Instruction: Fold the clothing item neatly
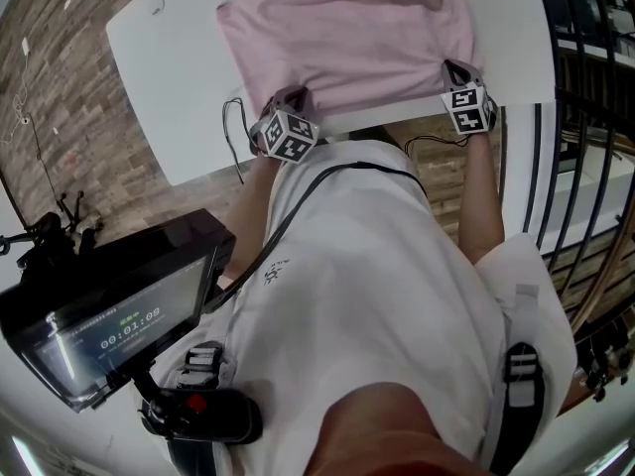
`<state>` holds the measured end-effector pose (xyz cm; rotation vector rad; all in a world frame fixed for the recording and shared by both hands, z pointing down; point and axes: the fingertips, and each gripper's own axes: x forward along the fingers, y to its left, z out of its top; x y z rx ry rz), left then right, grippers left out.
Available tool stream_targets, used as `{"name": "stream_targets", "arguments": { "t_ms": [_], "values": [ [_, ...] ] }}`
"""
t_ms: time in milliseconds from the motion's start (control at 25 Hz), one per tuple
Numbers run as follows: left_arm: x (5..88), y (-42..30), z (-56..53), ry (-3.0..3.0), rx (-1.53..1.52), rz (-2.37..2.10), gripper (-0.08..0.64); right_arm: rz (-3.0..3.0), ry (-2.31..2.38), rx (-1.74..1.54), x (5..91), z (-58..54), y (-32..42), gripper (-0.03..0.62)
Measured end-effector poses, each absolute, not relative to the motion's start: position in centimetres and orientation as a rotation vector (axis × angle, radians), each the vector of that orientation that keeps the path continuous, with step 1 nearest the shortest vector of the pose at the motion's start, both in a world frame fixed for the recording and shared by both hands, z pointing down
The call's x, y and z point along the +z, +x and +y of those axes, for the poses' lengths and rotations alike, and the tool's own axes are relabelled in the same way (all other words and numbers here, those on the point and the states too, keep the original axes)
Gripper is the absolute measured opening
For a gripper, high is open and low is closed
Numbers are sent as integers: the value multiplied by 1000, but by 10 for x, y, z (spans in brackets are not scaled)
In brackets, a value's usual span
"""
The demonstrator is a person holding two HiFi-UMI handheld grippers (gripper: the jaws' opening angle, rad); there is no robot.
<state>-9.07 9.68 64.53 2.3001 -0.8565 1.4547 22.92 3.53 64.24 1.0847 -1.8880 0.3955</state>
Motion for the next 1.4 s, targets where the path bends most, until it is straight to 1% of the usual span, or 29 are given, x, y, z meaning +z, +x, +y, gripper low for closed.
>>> {"name": "stream_targets", "arguments": {
  "t_ms": [200, 360, 560, 720, 960, 1000, 1120, 1200, 1240, 1280, 1320, 1400],
  "values": [
    [639, -109, 105, 2287, 1395, -918, 3, -1931, 1110, 458, 635, 48, 223, 3],
    [638, -103, 116, 2298, 1395, -909, 3, -1920, 1099, 459, 634, 58, 228, 3],
    [642, -80, 130, 2341, 1415, -808, 3, -1873, 1116, 478, 640, 74, 252, 3],
    [640, -63, 129, 2363, 1443, -758, 3, -1883, 1088, 425, 643, 66, 263, 3],
    [621, -22, 133, 2506, 1552, -562, 6, -2017, 940, 325, 607, 73, 233, 5],
    [620, -14, 135, 2524, 1566, -524, 31, -2035, 892, 310, 603, 80, 223, 10],
    [622, 4, 141, 2552, 1633, -433, 89, -2033, 671, 200, 605, 104, 195, 89],
    [624, 9, 143, 2557, 1686, -398, 108, -1982, 518, 97, 616, 117, 186, 144],
    [623, 10, 144, 2561, 1710, -380, 125, -1954, 456, 49, 622, 121, 182, 185],
    [622, 10, 146, 2568, 1732, -363, 158, -1932, 409, 10, 627, 124, 179, 218],
    [620, 10, 148, 2575, 1753, -351, 177, -1918, 375, -20, 631, 124, 176, 234],
    [619, 9, 149, 2580, 1773, -355, 186, -1900, 332, -67, 636, 124, 168, 253]
  ]
}}
